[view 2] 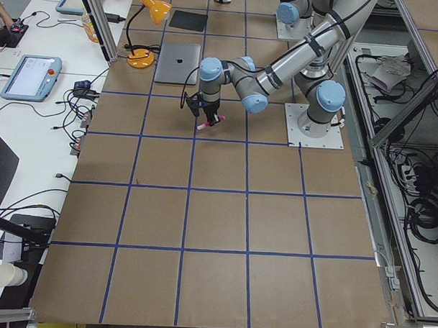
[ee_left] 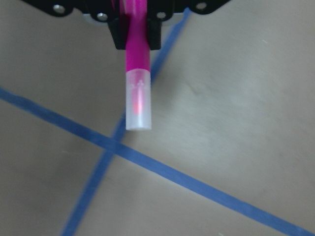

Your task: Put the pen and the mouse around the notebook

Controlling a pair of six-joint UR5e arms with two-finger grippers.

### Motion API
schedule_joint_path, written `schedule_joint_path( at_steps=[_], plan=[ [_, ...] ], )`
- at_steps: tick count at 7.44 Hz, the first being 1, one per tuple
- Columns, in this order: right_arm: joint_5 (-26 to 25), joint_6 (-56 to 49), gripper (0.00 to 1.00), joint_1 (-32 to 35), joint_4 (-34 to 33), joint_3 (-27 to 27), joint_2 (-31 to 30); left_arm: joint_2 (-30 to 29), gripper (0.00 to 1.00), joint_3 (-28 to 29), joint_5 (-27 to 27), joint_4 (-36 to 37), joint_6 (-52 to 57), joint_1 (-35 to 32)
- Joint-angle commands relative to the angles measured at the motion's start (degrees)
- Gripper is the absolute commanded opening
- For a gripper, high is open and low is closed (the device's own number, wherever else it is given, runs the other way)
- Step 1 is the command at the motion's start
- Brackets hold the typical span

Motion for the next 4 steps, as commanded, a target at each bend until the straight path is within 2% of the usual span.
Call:
schedule_joint_path(
  at_steps=[1, 2, 3, 4],
  plan=[
    [-0.1, 0.2, 0.7, 0.0, 0.2, 0.0, -0.2, -1.1, 0.0, 1.1, -0.3, 0.6, -26.8, -14.3],
    [-0.2, 0.1, 0.67, 0.0, 0.3, 0.0, -0.2, -2.0, 0.0, 2.6, -0.3, 0.8, -40.0, -20.9],
    [-0.2, 0.0, 0.56, 0.0, 0.4, 0.0, -0.2, -4.1, 0.0, 5.5, -0.6, 0.6, -52.8, -27.8],
    [-0.2, 0.1, 0.56, 0.0, 0.4, -0.2, -0.3, -7.6, 0.0, 9.1, -1.6, 0.6, -64.5, -32.7]
  ],
)
